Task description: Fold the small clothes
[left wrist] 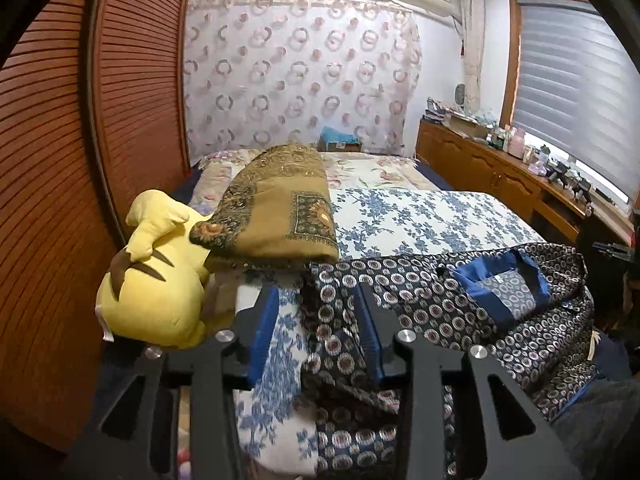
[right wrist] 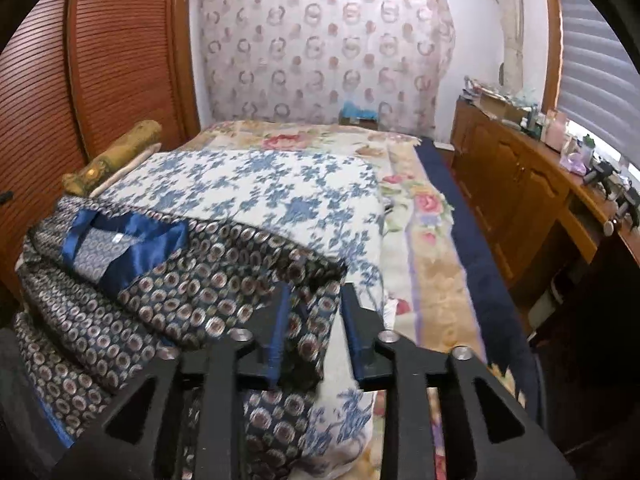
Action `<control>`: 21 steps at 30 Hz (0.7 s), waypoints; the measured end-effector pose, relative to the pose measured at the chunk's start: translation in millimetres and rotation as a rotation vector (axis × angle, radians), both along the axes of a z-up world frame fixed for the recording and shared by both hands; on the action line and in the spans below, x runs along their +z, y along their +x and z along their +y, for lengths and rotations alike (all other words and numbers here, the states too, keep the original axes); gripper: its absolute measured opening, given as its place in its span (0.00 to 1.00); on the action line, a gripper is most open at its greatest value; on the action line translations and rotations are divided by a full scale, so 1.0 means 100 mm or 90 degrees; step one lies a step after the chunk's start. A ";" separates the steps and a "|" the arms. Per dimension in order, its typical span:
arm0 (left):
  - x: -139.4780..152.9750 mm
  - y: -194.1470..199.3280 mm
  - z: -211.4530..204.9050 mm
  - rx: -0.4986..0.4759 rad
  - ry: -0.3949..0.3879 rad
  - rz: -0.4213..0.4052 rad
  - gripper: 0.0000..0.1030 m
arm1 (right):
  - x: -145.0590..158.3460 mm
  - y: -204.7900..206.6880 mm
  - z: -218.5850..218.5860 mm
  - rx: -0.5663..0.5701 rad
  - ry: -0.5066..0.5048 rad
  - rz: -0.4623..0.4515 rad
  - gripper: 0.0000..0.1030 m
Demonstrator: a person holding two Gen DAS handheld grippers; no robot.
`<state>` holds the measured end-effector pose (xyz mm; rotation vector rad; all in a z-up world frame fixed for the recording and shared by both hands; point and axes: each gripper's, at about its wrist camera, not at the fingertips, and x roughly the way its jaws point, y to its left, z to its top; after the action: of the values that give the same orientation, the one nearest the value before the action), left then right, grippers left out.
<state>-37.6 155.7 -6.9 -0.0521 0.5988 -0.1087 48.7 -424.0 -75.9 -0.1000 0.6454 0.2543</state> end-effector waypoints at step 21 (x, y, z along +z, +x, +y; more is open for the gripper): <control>-0.73 1.15 -0.06 -0.044 0.000 0.167 0.38 | -0.51 0.91 0.13 -0.002 -0.005 0.098 0.48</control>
<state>77.1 149.4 -80.3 -0.0465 0.8637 -0.1712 139.7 -410.9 -126.8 -0.0877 0.7994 0.2579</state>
